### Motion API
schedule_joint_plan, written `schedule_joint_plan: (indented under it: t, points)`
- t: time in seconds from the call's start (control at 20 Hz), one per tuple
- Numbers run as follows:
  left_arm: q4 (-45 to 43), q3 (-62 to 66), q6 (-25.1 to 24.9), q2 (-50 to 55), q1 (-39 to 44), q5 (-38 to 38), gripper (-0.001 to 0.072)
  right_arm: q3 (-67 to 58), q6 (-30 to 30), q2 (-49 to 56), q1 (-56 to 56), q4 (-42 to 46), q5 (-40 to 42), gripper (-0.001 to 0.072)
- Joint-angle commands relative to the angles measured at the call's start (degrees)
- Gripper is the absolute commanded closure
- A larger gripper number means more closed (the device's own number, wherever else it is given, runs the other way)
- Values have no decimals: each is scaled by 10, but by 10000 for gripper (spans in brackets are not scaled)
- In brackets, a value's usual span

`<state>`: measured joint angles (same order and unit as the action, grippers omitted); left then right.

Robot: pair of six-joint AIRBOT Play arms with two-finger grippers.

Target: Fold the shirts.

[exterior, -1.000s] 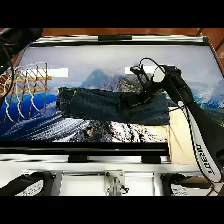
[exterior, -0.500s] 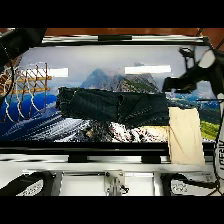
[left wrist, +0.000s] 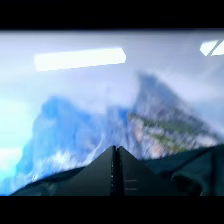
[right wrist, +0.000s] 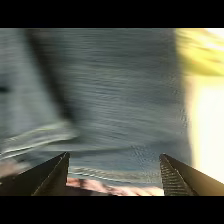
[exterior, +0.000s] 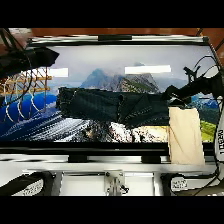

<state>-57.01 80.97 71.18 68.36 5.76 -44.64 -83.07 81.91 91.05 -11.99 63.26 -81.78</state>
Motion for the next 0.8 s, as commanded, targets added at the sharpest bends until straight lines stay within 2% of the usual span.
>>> schedule_joint_plan:
  t: [0.0, 0.15, 0.4, 0.45, 0.5, 0.55, 0.65, 0.75]
  points:
    - [-117, -13, 35, 27, -4, -61, 626, 3, 10, 20, 35, -44, 32, 41]
    - [-196, -14, 101, 43, -26, -123, 626, 3, 17, 47, 69, -44, 47, 42]
    - [-212, -14, 101, 45, -57, -160, 626, 3, 51, 82, 120, -43, 61, 49]
    - [-213, -14, 101, 45, -60, -160, 626, 3, 57, 87, 127, -43, 60, 178]
    - [-213, -14, 101, 45, -62, -160, 626, 3, 66, 88, 133, -43, 67, 425]
    - [-213, -14, 101, 45, -62, -160, 626, -1, 73, 87, 136, -56, 83, 624]
    - [-213, -14, 101, 45, -62, -160, 626, -25, 38, 87, 136, -147, 133, 618]
    - [-213, -14, 101, 46, -62, -158, 625, -53, 32, 88, 137, -270, 225, 618]
